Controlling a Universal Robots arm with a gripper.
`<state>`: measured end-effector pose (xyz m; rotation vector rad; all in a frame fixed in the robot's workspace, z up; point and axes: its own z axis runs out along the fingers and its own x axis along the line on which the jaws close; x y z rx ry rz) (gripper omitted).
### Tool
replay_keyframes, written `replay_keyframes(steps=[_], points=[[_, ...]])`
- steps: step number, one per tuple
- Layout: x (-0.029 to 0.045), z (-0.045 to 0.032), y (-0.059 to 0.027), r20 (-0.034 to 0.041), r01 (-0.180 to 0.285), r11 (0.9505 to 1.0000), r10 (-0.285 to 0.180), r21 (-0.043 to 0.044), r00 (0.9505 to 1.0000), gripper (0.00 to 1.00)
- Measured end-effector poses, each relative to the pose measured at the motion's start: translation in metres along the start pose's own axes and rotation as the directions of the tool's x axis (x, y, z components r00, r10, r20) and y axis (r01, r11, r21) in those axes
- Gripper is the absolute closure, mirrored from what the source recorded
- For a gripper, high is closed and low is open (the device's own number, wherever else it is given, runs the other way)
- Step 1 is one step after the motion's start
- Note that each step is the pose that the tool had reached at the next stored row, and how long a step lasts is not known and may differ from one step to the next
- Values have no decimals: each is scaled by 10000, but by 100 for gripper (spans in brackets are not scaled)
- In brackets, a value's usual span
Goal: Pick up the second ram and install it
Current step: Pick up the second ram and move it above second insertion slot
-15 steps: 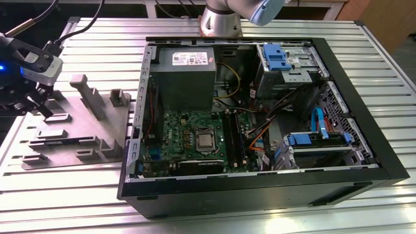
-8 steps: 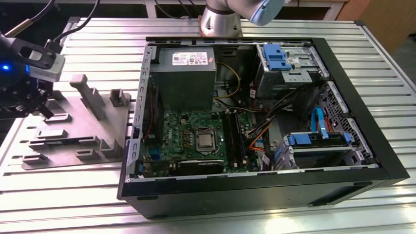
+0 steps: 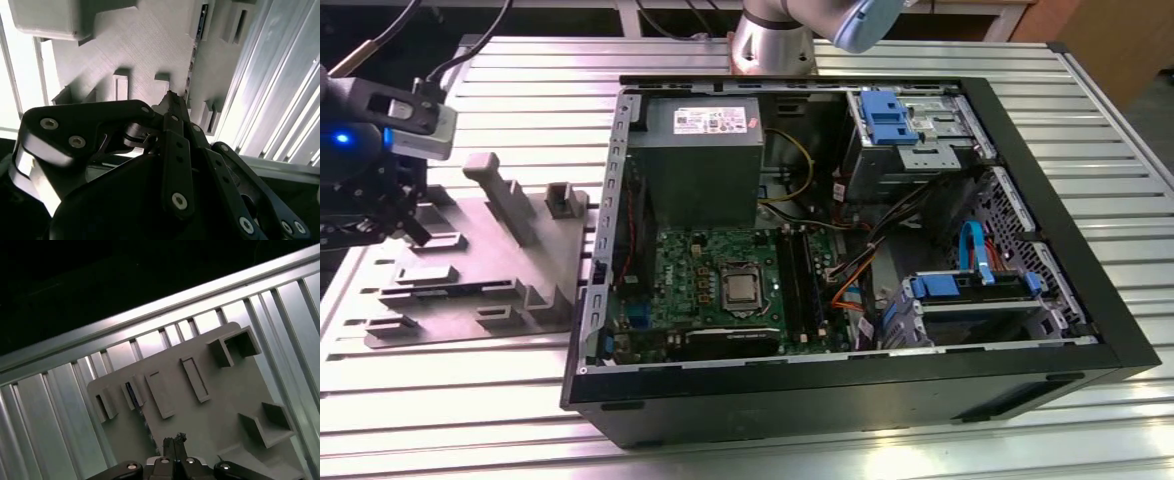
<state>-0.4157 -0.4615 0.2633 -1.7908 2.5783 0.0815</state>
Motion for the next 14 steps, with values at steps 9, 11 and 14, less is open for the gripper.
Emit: replay_keyframes(steps=[9,11,14], points=[[2,48,-3,-71,1635,9865,-1635,-59,9865,90],[2,58,-4,-107,1968,9804,-1969,-83,9804,90],[2,73,-4,-158,2463,9691,-2465,-119,9690,90]])
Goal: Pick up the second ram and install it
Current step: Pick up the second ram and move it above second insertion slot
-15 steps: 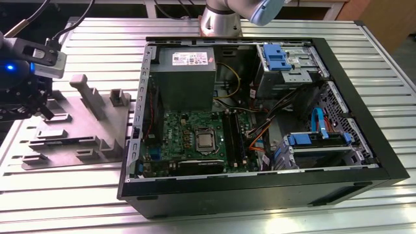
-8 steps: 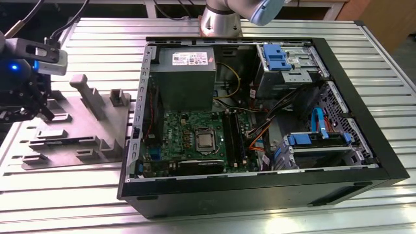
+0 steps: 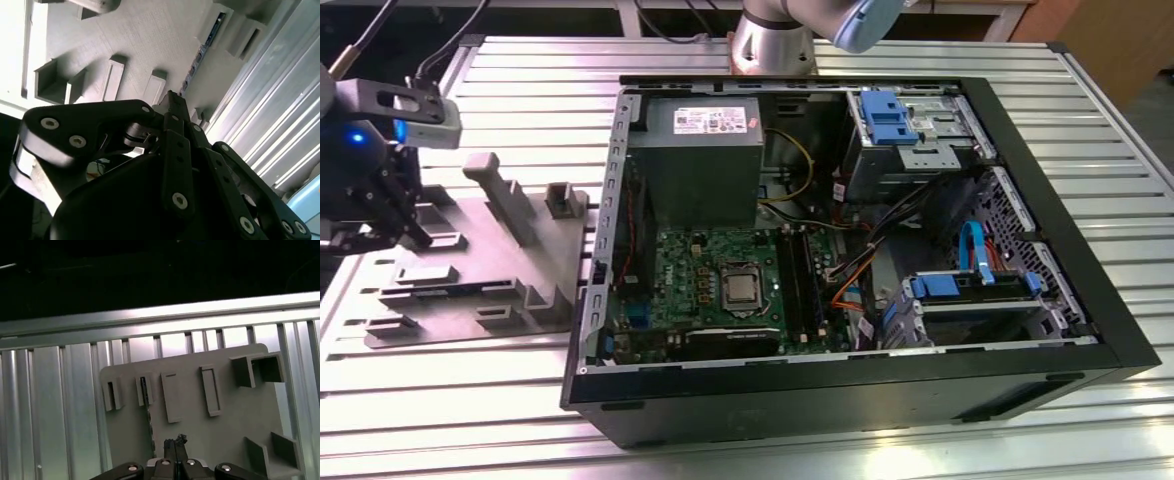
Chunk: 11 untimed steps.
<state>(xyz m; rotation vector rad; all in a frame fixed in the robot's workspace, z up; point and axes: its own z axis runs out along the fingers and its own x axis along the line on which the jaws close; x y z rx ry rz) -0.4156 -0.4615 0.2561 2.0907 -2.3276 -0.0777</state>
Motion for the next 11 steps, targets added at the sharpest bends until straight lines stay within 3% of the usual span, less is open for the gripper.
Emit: replay_keyframes(steps=[6,11], points=[[1,54,-2,-54,1092,9940,-1092,-35,9940,90],[2,108,-5,-92,1994,9799,-1995,-63,9799,90]])
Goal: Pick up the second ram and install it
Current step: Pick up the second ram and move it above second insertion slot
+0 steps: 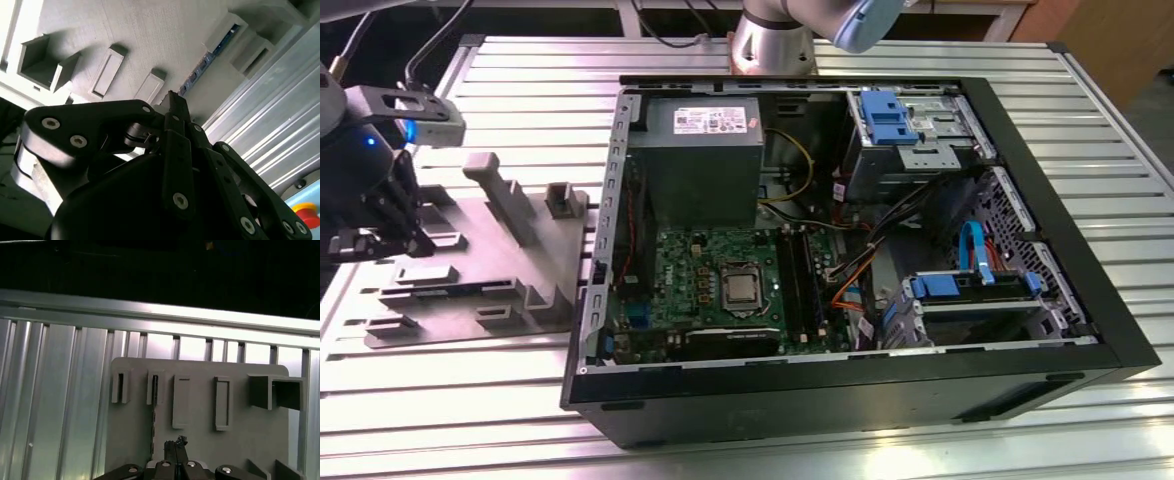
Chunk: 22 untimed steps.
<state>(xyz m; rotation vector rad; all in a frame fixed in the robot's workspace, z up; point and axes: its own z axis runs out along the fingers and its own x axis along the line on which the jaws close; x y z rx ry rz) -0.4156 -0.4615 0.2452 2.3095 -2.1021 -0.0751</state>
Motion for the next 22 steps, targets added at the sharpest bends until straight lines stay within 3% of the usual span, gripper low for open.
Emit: replay_keyframes(steps=[10,22], points=[[135,80,9,8,12,10000,-12,1,10000,90],[194,189,6,42,-346,9994,346,10,9994,90]])
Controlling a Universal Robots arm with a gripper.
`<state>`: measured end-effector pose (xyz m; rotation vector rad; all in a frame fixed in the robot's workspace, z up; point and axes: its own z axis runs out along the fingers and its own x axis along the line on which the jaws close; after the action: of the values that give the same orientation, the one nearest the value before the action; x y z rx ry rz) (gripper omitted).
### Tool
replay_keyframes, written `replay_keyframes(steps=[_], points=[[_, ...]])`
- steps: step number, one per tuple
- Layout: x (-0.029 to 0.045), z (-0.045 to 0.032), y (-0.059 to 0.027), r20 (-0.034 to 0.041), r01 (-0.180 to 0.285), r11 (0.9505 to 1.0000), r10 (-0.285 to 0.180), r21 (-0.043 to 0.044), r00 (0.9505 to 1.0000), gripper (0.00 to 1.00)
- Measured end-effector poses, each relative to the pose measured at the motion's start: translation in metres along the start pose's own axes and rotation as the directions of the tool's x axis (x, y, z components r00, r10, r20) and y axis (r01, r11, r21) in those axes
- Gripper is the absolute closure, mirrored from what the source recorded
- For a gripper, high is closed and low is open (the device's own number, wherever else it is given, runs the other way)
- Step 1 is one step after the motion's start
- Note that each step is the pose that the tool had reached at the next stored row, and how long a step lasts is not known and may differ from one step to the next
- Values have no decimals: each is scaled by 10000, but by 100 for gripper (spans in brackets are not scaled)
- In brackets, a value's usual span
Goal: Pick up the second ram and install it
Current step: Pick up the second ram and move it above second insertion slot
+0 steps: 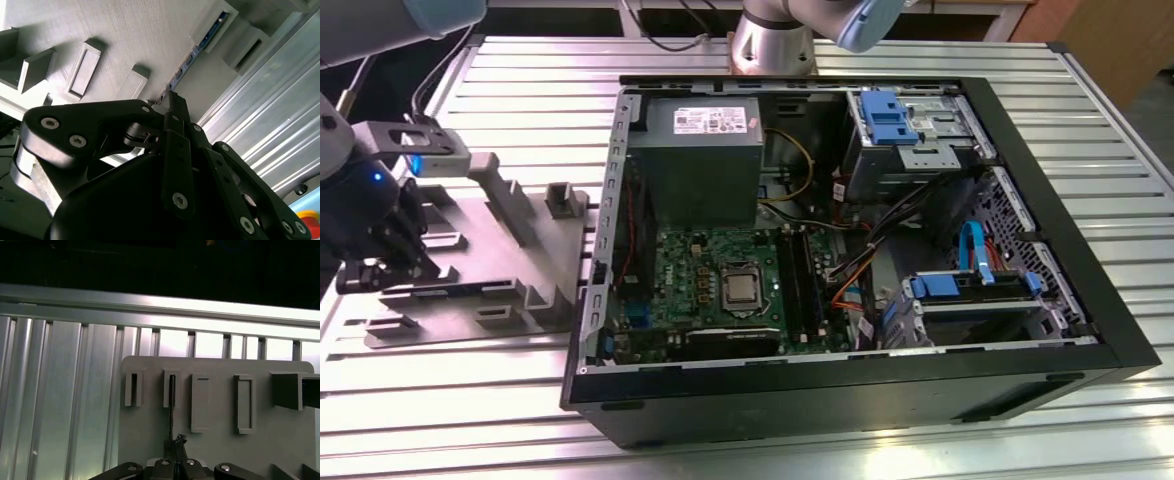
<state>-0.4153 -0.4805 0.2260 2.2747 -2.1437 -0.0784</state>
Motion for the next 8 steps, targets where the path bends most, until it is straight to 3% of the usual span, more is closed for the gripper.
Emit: replay_keyframes(steps=[8], points=[[13,95,-3,10,-212,9998,212,6,9998,90]])
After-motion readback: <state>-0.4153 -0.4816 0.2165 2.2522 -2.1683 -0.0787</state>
